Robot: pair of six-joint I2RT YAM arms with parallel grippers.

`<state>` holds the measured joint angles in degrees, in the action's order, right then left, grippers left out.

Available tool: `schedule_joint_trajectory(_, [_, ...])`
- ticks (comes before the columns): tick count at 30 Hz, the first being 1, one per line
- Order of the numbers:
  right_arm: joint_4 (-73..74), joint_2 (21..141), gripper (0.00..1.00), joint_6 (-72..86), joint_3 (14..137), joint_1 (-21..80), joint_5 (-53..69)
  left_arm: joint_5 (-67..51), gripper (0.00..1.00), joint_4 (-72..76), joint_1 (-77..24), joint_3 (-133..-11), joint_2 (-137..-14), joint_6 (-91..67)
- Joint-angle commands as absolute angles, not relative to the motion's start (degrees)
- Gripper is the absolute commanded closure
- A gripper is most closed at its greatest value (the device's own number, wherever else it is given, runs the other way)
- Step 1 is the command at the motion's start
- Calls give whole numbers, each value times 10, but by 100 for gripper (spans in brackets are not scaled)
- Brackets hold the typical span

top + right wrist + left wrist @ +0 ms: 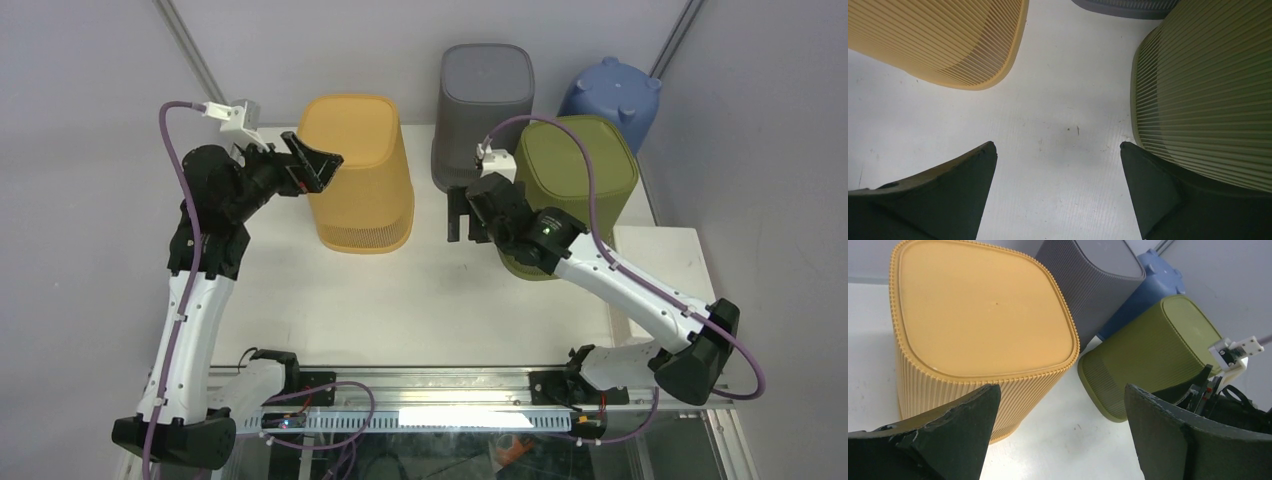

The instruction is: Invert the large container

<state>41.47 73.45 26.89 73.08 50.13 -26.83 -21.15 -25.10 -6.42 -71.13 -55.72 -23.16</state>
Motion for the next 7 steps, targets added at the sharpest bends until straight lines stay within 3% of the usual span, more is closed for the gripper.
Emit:
schedule_joint_trajectory(1, [375, 707, 1, 268, 731, 502, -291, -225, 1, -212, -67, -699, -537, -211])
schedule_joint_trajectory(7, [367, 706, 1, 269, 731, 502, -290, -202, 1, -206, -67, -686, -524, -204])
